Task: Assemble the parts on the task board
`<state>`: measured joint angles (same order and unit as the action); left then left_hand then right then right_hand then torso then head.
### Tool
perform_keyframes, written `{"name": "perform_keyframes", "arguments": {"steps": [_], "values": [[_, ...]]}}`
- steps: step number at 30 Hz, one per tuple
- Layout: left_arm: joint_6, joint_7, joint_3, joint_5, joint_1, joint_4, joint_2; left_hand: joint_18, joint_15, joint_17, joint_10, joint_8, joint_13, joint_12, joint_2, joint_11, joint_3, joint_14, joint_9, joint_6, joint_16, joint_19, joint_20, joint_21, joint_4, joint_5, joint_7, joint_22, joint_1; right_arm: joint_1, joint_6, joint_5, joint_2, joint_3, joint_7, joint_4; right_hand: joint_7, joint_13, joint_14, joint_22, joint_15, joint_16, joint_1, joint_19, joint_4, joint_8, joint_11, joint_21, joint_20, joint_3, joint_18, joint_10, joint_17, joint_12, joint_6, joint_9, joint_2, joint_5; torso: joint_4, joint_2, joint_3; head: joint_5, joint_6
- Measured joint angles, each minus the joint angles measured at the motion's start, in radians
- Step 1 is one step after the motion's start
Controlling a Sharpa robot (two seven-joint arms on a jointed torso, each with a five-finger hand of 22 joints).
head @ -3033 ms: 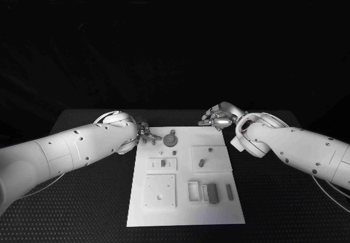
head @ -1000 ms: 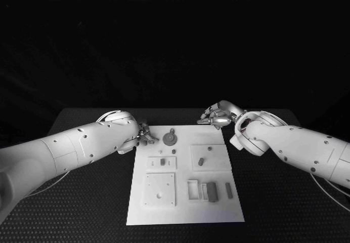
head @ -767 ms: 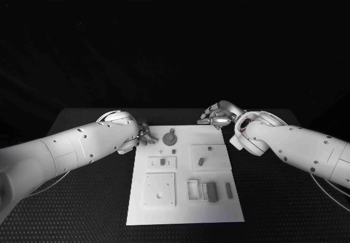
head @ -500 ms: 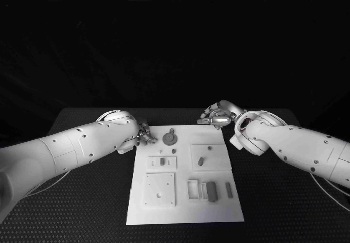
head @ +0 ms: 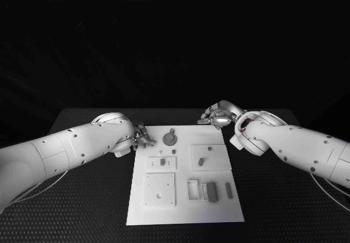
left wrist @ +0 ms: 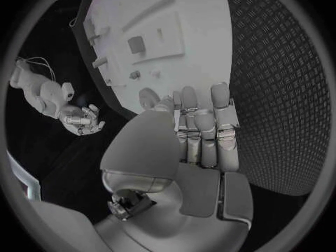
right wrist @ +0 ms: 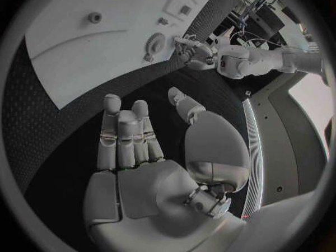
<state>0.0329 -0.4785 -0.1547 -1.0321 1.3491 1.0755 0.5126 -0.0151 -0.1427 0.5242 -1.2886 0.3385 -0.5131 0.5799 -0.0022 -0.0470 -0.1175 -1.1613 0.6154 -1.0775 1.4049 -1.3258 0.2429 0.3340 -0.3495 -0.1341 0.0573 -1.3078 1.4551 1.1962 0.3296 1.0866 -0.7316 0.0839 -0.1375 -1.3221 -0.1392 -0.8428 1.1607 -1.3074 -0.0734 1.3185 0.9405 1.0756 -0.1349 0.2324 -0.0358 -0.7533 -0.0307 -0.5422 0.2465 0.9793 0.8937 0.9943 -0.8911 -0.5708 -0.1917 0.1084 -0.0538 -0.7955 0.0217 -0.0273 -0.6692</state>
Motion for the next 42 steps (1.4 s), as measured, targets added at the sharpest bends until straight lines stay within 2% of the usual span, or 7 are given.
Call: {"name": "perform_keyframes", "arguments": {"steps": [5,19,28,29,33,37,42], "values": [[-0.001,-0.006,0.001,0.075,0.001,0.053,0.037,0.0,0.001,0.004,-0.005,0.0,-0.002,0.004,0.0,0.002,0.0,-0.001,0.0,-0.002,0.0,0.0,0.0,0.008,0.0,0.002,0.001,0.0,0.0,0.0,0.0,0.0,-0.001,0.0,0.0,0.001,0.0,0.0,-0.002,0.0,-0.002,0.0,0.0,0.0,0.003,0.0,0.0,0.0,0.0,0.003,0.0,0.0,0.0,0.0,0.0,0.0,0.0,0.0,-0.0009,0.0,-0.0001,0.0,0.001],[-0.016,-0.025,-0.004,0.195,0.001,0.223,0.147,0.001,-0.001,0.03,-0.007,0.0,-0.026,0.017,0.03,0.0,0.005,-0.004,0.001,-0.023,0.005,0.002,0.002,0.043,0.005,-0.161,-0.016,0.0,-0.031,0.0,-0.001,-0.001,-0.005,0.0,0.0,0.001,-0.002,0.001,-0.002,0.0,-0.002,0.0,0.0,0.0,0.003,0.0,0.0,0.0,0.0,0.003,0.0,0.0,0.0,0.0,0.002,0.0,0.0,0.0,-0.0006,0.0,-0.0002,0.007,0.002],[-0.025,-0.028,-0.031,0.193,0.0,0.288,0.19,0.001,-0.012,0.054,-0.025,0.038,-0.058,0.04,0.026,-0.01,0.031,-0.015,0.001,-0.045,0.02,0.004,0.008,0.086,0.031,-0.269,-0.031,0.0,-0.126,0.0,-0.001,-0.002,-0.007,0.0,0.0,0.0,-0.002,0.001,-0.002,0.0,-0.001,0.0,0.0,0.0,0.003,0.0,0.0,0.0,0.0,0.003,0.0,0.0,0.0,0.0,0.002,0.0,0.0,0.0,-0.0002,-0.001,-0.0003,0.008,0.0],[-0.026,-0.028,-0.034,0.19,0.0,0.294,0.193,0.001,-0.024,0.061,-0.037,0.047,-0.066,0.043,0.026,-0.023,0.027,-0.027,-0.001,-0.052,0.021,0.0,0.016,0.098,0.058,-0.278,-0.038,0.0,-0.198,0.0,-0.001,-0.002,-0.007,0.0,0.0,0.0,-0.002,0.001,-0.002,0.0,-0.001,0.0,0.0,0.0,0.003,0.0,0.0,0.0,0.0,0.003,0.0,0.0,0.0,0.0,0.002,0.0,0.0,0.0,-0.0003,-0.001,-0.0003,0.008,-0.001],[-0.032,-0.03,-0.047,0.165,0.0,0.318,0.197,0.001,-0.031,0.075,-0.055,0.063,-0.08,0.043,0.041,-0.024,-0.238,-0.037,-0.008,-0.068,0.016,-0.005,0.026,0.122,0.379,-0.286,-0.04,0.0,-0.486,0.0,-0.001,-0.003,-0.006,0.0,0.0,0.0,-0.001,0.001,-0.002,0.0,-0.001,0.0,0.0,0.0,0.003,0.0,0.003,0.0,0.0,0.003,0.0,-0.003,0.0,0.0,0.002,0.0,0.0,0.0,-0.0001,-0.001,-0.0003,0.01,-0.002],[-0.039,-0.034,-0.055,0.13,0.0,0.33,0.197,0.001,-0.031,0.079,-0.067,0.063,-0.084,0.043,0.048,-0.028,-0.312,-0.049,-0.009,-0.08,0.013,-0.027,0.023,0.124,0.453,-0.293,-0.034,0.0,-0.57,0.0,-0.001,-0.003,-0.007,0.0,0.0,0.0,-0.001,0.001,-0.002,0.0,-0.001,0.0,0.0,0.0,0.003,0.0,0.004,0.0,0.0,0.003,0.0,-0.004,0.0,0.0,0.002,0.0,0.0,0.0,-0.0002,-0.001,-0.0002,0.011,-0.003],[-0.04,-0.039,-0.06,0.067,0.0,0.341,0.196,0.001,-0.031,0.081,-0.068,0.061,-0.085,0.043,0.048,-0.028,-0.316,-0.052,-0.01,-0.084,0.013,-0.033,0.022,0.124,0.46,-0.293,-0.031,0.0,-0.589,-0.001,-0.002,-0.004,-0.007,0.0,0.0,0.001,-0.001,0.001,-0.002,0.0,-0.001,0.0,0.0,0.0,0.003,0.0,0.004,0.0,0.0,0.003,0.0,-0.004,0.0,0.0,0.002,0.0,0.0,0.0,0.0,-0.001,0.0,0.012,-0.005]]}}
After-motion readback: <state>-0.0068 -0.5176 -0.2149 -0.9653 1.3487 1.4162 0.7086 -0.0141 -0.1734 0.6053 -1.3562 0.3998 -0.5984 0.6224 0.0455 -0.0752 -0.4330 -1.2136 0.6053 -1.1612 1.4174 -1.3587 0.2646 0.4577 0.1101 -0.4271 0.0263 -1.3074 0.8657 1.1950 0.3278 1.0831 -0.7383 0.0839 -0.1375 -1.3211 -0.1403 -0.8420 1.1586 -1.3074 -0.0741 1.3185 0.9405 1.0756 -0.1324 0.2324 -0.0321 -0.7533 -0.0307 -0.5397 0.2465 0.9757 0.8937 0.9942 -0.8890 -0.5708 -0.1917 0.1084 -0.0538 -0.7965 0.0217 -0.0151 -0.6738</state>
